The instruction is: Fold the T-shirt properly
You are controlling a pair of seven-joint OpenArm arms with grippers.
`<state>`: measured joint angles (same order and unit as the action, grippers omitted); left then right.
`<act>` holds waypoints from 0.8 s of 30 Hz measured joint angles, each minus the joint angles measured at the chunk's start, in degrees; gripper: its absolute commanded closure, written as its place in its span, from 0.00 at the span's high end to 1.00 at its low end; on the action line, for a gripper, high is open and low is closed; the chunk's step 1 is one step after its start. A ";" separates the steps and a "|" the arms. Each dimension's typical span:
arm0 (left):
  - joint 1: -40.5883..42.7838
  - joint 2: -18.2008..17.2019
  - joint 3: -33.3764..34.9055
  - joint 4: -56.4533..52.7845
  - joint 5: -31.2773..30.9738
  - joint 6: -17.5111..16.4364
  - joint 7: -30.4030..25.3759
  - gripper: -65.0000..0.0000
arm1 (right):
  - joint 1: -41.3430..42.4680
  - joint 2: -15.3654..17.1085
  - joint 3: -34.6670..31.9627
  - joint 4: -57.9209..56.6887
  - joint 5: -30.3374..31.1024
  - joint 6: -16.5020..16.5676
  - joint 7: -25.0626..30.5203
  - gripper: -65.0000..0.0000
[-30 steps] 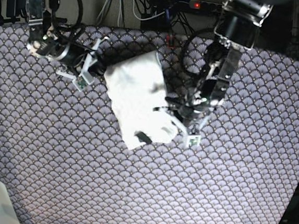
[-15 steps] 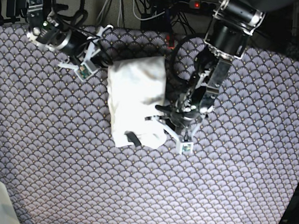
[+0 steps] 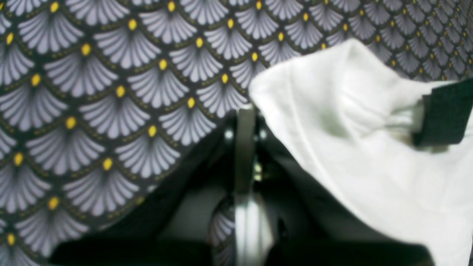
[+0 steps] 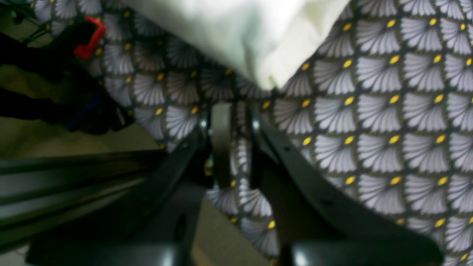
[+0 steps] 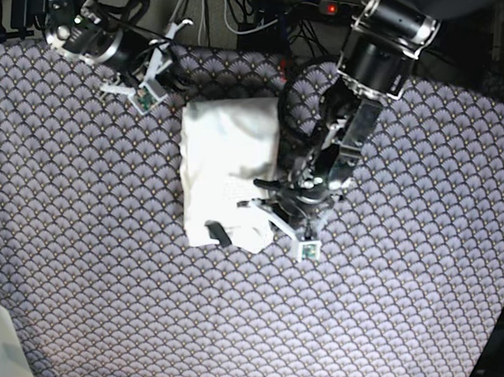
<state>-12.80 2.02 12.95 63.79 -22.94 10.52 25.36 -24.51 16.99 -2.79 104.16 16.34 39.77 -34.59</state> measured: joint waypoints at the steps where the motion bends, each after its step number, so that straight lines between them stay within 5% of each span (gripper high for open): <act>1: -0.46 0.15 0.15 -0.98 0.00 -0.04 0.13 0.00 | -0.46 0.31 0.00 0.00 -0.02 0.02 -0.09 0.08; 14: -4.39 1.18 0.22 -3.91 -0.61 0.00 0.59 0.00 | -8.52 1.14 7.93 0.11 0.00 -0.13 6.38 0.08; 24: 5.18 -3.15 -0.31 15.19 -0.63 0.46 3.89 0.00 | -13.68 1.07 10.19 0.09 -0.02 -0.04 12.17 0.08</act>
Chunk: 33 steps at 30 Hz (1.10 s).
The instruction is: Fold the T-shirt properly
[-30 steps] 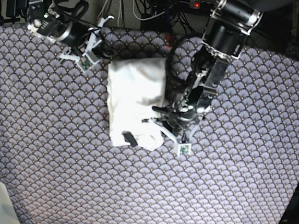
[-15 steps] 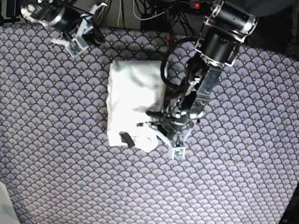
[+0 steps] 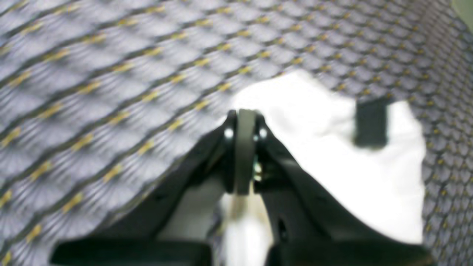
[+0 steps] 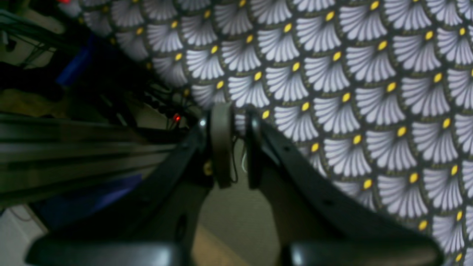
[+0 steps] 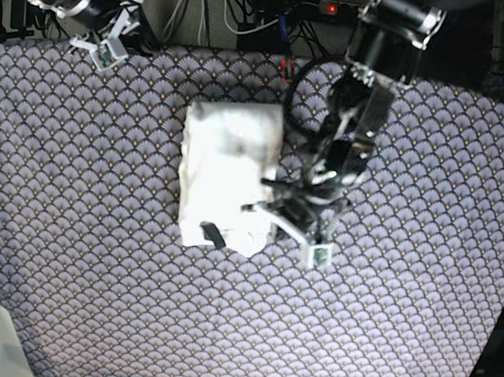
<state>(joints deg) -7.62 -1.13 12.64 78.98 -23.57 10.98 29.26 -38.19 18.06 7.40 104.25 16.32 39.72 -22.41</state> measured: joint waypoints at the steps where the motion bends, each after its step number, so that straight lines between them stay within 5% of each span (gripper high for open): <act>1: 1.62 -1.27 -0.13 3.30 0.00 0.11 1.42 0.00 | -0.13 0.02 0.09 -0.02 -0.13 0.00 0.02 0.08; 10: 26.80 -12.37 -6.60 32.63 0.24 -0.24 8.83 0.00 | -4.26 -2.58 8.22 -0.02 0.11 -0.07 0.85 0.08; 15: 38.82 -15.67 -6.84 35.21 0.42 -0.39 9.20 0.00 | -7.10 -3.34 9.44 -0.17 0.11 0.13 0.59 0.08; 20: 48.52 -15.98 -6.84 35.08 1.05 -0.24 8.85 0.00 | -8.37 -3.19 10.03 -3.48 0.17 0.04 0.90 0.08; 23: 52.54 -15.54 -6.54 34.45 6.51 -0.33 5.03 0.00 | -7.80 -3.13 9.94 -9.31 0.28 0.07 1.55 0.08; 28: 56.19 -14.21 -6.49 25.44 9.22 -0.50 -0.46 0.00 | -6.58 -1.86 9.73 -22.12 -1.29 0.07 12.63 0.08; 33: 50.97 -10.75 -5.73 6.45 10.05 -0.13 -3.65 0.00 | 0.50 -2.14 9.57 -42.45 -8.13 0.13 21.55 0.08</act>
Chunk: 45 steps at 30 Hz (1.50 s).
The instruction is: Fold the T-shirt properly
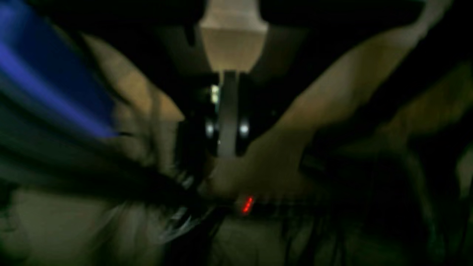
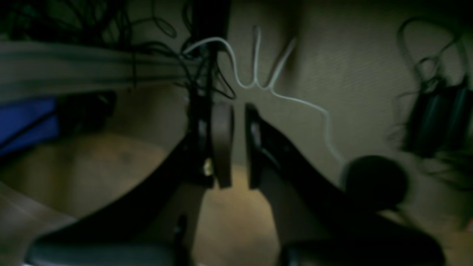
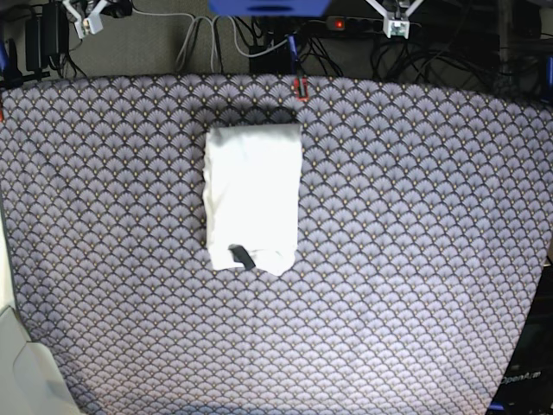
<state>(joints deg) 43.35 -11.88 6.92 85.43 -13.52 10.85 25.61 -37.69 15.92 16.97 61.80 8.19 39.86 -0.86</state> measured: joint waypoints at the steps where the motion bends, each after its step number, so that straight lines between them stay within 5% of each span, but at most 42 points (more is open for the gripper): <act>1: -1.40 0.61 0.63 -3.26 -0.11 -0.44 -0.96 0.00 | 2.38 -0.04 -0.04 -4.72 -0.76 -0.13 2.08 0.08; 10: -9.88 5.77 4.13 -29.31 -0.42 -0.76 -16.11 0.00 | 20.06 1.40 -0.11 -45.31 -13.40 -0.68 23.56 0.08; 19: -24.00 10.36 8.28 -64.57 -0.70 -1.70 -29.90 0.00 | 22.14 -1.79 0.07 -47.15 -25.22 -0.70 25.38 0.08; 23: -31.52 11.43 4.20 -80.02 -0.85 -1.01 -32.57 0.00 | 24.33 -3.63 -0.02 -50.90 -28.83 -15.08 25.51 0.09; 28: -36.41 10.95 -1.09 -82.29 -0.15 -1.09 -32.76 0.00 | 27.82 -4.13 0.11 -56.15 -33.16 -34.42 25.99 0.09; 33: -38.29 9.97 -1.16 -82.53 -0.24 -1.18 -30.38 0.00 | 28.79 -7.30 0.11 -56.30 -33.29 -44.28 26.08 0.09; 45: -38.58 9.79 -1.16 -82.34 -0.17 -1.11 -31.23 0.00 | 28.44 -9.86 0.11 -56.52 -33.31 -45.31 25.77 0.09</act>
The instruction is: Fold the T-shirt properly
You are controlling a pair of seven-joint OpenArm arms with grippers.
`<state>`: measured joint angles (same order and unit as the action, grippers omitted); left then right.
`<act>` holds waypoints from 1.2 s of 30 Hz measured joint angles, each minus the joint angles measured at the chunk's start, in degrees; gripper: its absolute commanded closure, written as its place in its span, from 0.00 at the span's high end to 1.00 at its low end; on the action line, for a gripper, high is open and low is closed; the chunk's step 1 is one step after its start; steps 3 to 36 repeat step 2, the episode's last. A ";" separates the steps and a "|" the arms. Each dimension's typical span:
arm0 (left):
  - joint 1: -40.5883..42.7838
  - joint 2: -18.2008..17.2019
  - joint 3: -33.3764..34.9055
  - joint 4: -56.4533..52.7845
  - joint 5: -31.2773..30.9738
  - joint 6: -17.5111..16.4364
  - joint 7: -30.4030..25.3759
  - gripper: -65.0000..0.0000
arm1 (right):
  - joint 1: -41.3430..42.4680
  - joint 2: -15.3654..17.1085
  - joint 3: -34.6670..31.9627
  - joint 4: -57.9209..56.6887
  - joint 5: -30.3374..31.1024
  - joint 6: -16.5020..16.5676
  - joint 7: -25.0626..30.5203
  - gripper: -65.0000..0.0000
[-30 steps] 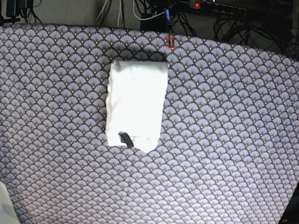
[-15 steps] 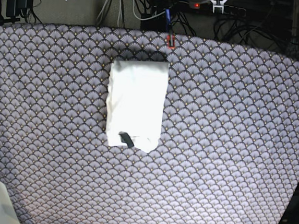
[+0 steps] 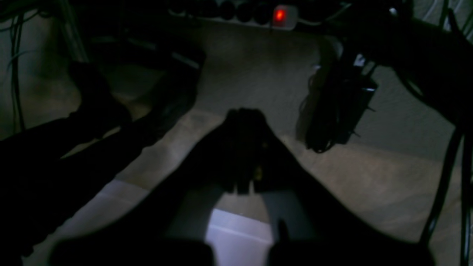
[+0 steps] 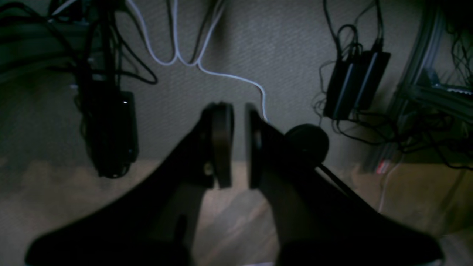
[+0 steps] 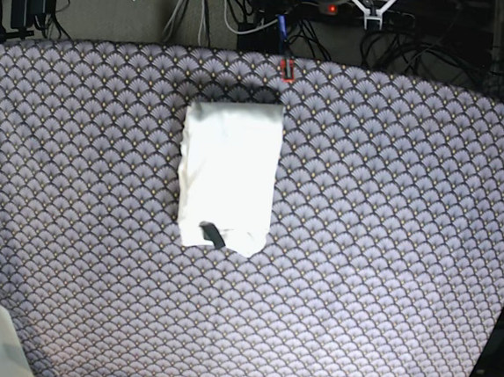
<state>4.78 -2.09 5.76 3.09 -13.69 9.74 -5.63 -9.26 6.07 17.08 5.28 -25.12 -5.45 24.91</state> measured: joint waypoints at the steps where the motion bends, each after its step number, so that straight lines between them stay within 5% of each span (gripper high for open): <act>1: 0.00 0.02 0.00 0.00 0.00 0.15 0.04 0.00 | -0.02 0.11 0.00 -0.09 -0.02 0.00 0.00 0.09; 36: 0.00 0.02 0.00 0.02 0.00 0.13 0.02 0.00 | -0.02 0.15 0.00 -0.09 0.00 0.00 0.00 0.09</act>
